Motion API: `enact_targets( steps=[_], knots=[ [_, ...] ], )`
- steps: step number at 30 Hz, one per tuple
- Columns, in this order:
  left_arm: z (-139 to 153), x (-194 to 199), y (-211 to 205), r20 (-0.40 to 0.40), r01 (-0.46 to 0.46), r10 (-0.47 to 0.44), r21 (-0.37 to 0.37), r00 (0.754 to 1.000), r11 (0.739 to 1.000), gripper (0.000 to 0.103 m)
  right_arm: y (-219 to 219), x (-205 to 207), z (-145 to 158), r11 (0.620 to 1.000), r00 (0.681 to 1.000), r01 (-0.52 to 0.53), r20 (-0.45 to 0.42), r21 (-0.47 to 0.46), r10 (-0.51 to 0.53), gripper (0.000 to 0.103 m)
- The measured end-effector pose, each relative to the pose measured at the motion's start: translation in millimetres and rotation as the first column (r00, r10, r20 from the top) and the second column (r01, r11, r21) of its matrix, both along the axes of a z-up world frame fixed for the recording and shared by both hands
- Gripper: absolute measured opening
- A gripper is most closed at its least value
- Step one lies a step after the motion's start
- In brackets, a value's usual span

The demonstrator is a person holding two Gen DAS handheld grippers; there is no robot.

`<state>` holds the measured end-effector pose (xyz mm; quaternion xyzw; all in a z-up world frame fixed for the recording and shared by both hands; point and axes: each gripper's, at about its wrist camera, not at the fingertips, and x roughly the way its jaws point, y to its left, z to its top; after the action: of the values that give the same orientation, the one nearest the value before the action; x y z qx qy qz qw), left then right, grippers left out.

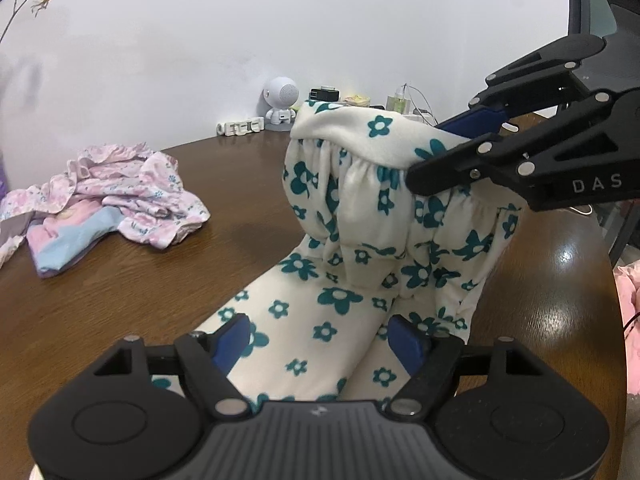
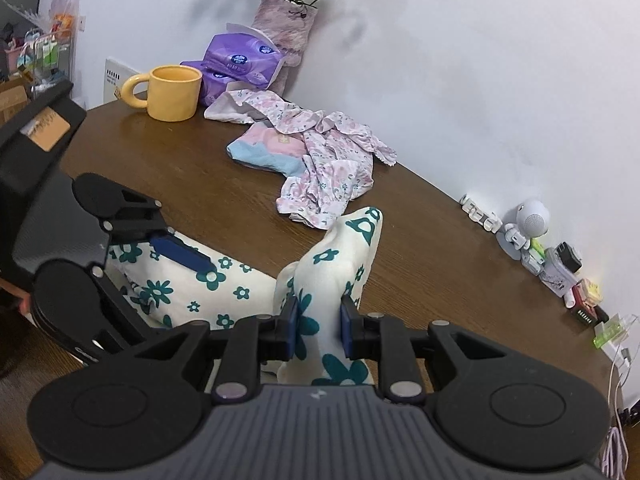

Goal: Fold clothes
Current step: 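Fold the lifted end over onto the bundle with the right gripper and release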

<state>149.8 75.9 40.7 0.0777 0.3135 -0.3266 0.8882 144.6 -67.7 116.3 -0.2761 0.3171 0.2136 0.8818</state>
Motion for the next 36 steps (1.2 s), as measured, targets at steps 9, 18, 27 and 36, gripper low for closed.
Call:
enact_targets(
  steps=[9, 18, 27, 36],
  knots=[
    [-12.7, -0.1, 6.2, -0.037, 0.005, -0.005, 0.002, 0.999, 1.000, 0.075, 23.5, -9.4, -16.4, 0.993, 0.998, -0.046, 0.030, -0.108, 0.050, 0.021],
    [-12.5, -9.5, 20.4, -0.038, -0.005, 0.005, -0.010, 0.999, 1.000, 0.075, 42.2, -14.9, -33.5, 0.992, 0.997, -0.071, 0.000, -0.108, 0.071, 0.022],
    [-16.5, -16.1, 31.8, -0.052, 0.003, -0.004, -0.021, 0.999, 1.000, 0.075, 56.6, -19.1, -50.0, 0.994, 0.995, -0.095, -0.039, -0.062, 0.093, 0.022],
    [-15.5, -24.9, 40.9, -0.041, 0.022, -0.023, -0.008, 0.999, 1.000, 0.074, 64.9, -28.0, -62.5, 0.988, 0.988, -0.146, -0.064, -0.043, 0.143, 0.022]
  ],
)
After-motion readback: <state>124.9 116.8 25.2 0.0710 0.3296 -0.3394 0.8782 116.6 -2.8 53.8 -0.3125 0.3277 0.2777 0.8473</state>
